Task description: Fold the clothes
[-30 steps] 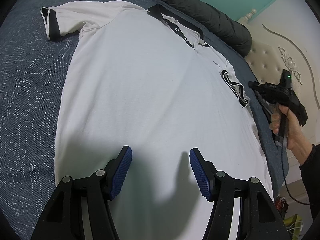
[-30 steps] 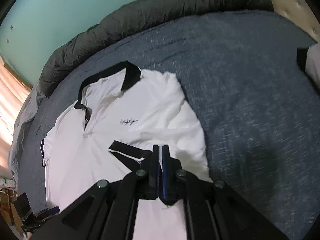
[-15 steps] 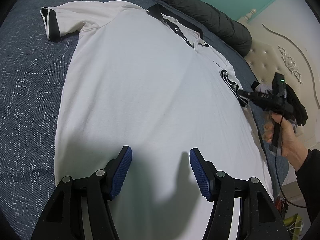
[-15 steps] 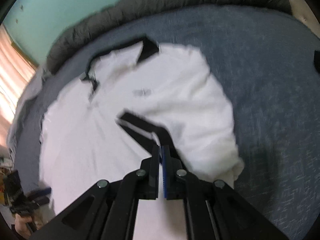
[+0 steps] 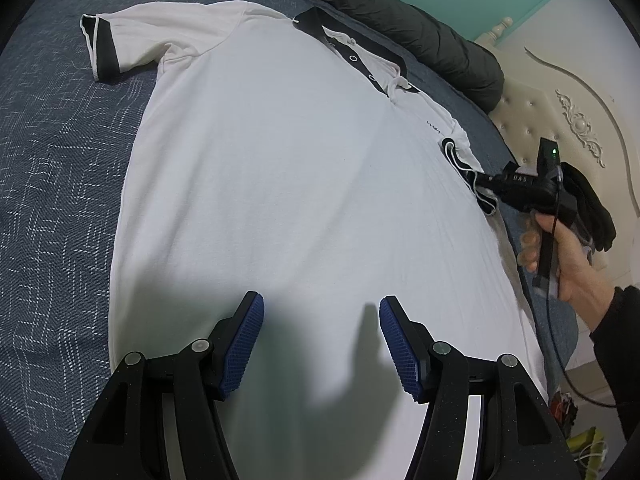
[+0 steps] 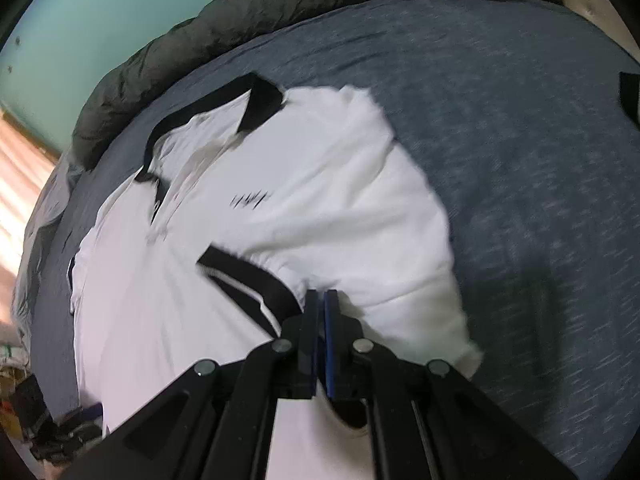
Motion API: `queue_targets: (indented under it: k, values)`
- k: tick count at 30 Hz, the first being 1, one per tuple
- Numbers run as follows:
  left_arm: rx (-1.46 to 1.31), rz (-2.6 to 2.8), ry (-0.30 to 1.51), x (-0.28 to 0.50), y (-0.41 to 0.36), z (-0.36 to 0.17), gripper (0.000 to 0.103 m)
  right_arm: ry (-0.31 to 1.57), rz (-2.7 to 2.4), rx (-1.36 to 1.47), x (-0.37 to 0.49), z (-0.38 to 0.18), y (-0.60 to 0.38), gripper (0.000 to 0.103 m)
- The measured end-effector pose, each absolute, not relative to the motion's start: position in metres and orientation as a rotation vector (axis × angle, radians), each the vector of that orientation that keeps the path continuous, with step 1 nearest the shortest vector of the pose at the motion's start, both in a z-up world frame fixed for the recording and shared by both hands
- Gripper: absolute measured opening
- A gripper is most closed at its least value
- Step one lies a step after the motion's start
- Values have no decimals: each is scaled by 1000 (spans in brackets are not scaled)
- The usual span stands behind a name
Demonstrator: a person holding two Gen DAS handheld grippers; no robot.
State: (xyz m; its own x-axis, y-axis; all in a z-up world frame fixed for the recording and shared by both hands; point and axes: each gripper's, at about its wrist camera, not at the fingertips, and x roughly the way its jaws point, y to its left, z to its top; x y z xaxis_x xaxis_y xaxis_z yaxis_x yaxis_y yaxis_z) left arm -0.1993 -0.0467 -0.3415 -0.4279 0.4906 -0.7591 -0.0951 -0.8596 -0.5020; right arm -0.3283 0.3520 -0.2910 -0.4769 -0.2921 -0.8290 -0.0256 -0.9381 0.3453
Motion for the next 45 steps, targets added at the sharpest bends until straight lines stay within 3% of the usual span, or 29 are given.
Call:
queue_targets:
  k: [11, 20, 27, 35, 45]
  values:
    - [-1426, 2330, -555, -197, -46, -341, 64, -525, -2568, 1401, -323, -272, 356, 3]
    - [-1428, 2328, -556, -196, -47, -340, 64, -469, -2501, 1558, -322, -300, 345, 4]
    - [-1428, 2319, -570, -197, -48, -340, 64, -513, -2582, 1442, -323, -278, 353, 4]
    - [-1430, 2321, -565, -197, -47, -340, 65, -460, -2522, 1572, -327, -301, 340, 4]
    - [-1431, 2323, -559, -199, -46, -340, 65, -466, -2573, 1456, -322, -285, 339, 4]
